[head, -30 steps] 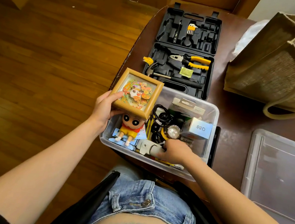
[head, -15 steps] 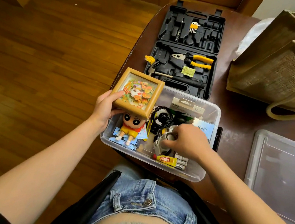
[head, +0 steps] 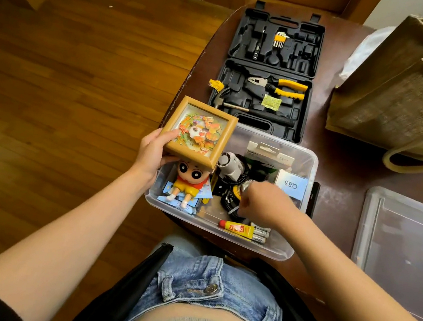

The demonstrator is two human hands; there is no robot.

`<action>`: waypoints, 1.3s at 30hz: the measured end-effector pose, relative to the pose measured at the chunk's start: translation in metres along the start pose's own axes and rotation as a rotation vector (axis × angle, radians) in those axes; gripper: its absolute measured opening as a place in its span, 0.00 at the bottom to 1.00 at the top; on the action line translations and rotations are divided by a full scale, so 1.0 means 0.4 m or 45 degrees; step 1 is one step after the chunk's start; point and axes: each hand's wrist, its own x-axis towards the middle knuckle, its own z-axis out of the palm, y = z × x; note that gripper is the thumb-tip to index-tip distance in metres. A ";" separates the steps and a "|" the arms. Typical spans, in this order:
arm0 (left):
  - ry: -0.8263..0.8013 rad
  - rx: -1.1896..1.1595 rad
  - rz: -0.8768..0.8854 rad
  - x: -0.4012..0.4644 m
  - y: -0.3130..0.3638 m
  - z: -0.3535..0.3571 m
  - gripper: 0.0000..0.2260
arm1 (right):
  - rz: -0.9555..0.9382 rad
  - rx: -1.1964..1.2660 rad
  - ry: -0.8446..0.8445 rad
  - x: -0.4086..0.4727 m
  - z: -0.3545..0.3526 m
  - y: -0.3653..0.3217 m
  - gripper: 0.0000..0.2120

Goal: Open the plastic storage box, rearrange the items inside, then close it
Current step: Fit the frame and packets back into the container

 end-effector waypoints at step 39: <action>-0.942 0.965 0.353 -0.106 0.042 0.071 0.12 | -0.247 1.338 -0.080 -0.092 -0.048 0.105 0.20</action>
